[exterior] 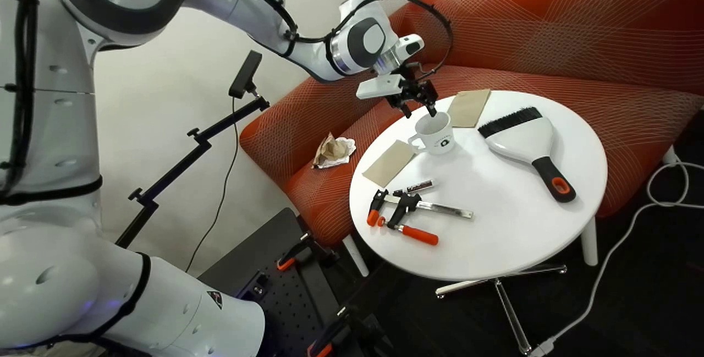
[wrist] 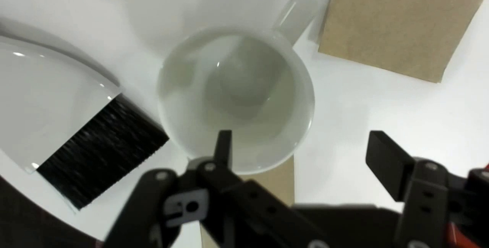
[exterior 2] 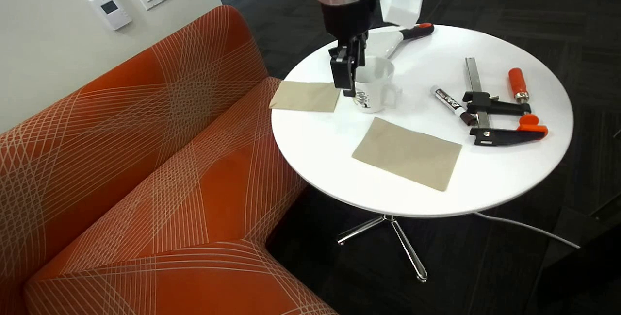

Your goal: Move the mug slightly to the left

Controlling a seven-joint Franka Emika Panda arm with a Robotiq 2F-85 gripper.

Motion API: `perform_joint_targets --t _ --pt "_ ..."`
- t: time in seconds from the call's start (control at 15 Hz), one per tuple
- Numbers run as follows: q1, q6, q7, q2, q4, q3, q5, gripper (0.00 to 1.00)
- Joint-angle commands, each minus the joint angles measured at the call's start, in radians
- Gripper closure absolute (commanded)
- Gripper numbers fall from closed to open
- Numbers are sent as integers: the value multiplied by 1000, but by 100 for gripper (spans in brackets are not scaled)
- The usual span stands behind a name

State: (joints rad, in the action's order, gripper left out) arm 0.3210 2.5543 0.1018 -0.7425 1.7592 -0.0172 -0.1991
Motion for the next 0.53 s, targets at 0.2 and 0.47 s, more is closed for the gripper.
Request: perform_joint_targets --t 0.2,0.47 --pt "-29 -16 -11 185 153 30 0 0" --pt "-24 -4 8 140 105 25 -12 0"
